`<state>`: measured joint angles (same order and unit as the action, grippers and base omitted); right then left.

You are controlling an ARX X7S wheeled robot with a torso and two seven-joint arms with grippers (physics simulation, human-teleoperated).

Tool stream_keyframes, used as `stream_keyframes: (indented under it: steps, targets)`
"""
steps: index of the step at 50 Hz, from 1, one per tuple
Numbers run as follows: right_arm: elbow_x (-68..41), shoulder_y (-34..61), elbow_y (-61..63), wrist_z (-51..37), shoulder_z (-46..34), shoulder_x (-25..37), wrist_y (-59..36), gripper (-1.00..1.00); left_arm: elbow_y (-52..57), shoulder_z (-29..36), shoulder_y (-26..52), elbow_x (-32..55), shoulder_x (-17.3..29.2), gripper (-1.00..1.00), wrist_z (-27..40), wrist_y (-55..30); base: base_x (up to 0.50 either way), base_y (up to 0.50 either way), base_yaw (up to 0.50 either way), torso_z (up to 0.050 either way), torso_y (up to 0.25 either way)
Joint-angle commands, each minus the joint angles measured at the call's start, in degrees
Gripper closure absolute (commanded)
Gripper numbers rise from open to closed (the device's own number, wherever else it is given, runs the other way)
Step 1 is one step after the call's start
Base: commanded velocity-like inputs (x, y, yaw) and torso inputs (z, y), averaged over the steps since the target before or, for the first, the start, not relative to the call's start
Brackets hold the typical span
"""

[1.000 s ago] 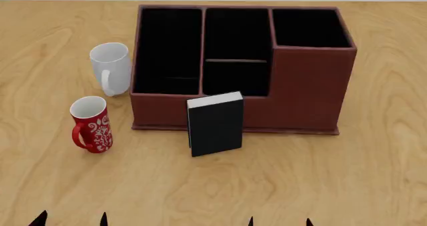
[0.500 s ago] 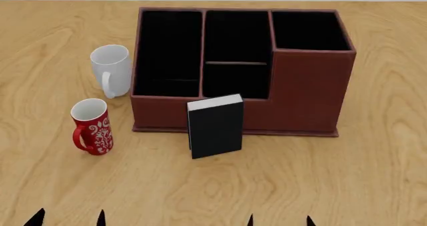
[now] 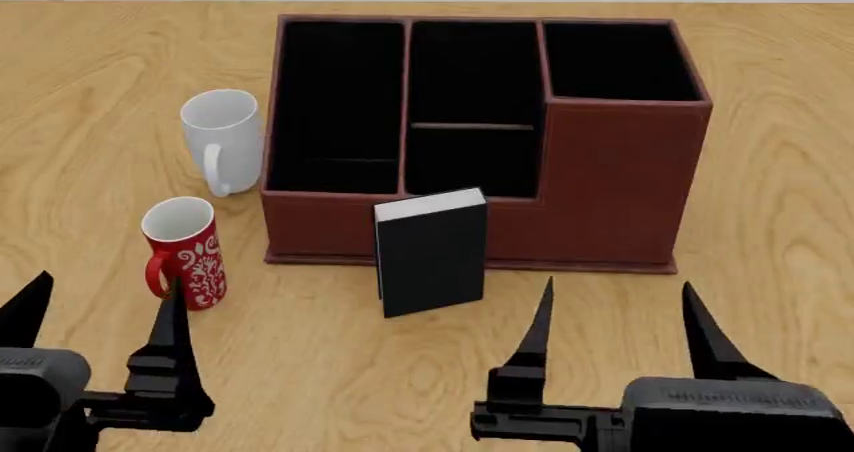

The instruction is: Pick up the book and place it in the right compartment of the caddy.

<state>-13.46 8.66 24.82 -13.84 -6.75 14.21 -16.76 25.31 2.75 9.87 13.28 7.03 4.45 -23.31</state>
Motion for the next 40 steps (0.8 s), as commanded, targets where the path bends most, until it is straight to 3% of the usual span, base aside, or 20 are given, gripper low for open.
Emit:
stream_keyframes:
  steps: [1, 19, 27, 40]
  targets:
    - [-3.9, 8.1, 13.1, -2.5, 2.1, 3.2, -14.1, -1.00, 11.3, -1.8, 7.8, 5.7, 2.5, -1.00, 1.3, -13.0, 0.00, 0.00, 0.00, 0.000, 0.000]
    - [-12.2, 23.2, 29.9, -6.8, 8.0, 8.4, -38.3, -1.00, 24.0, -10.9, 22.7, 15.6, 4.3, -1.00, 8.5, -31.6, 0.00, 0.00, 0.00, 0.000, 0.000]
    - [-14.1, 25.6, 31.5, -7.9, 9.5, 9.2, -40.8, -1.00, 28.3, -13.5, 27.7, 19.6, 5.1, -1.00, 10.6, -38.2, 0.00, 0.00, 0.00, 0.000, 0.000]
    - [-15.4, 25.5, 31.0, -9.1, 9.3, 9.6, -39.7, -1.00, 29.4, -14.2, 28.0, 20.8, 5.5, -1.00, 11.5, -38.4, 0.18, 0.00, 0.00, 0.000, 0.000]
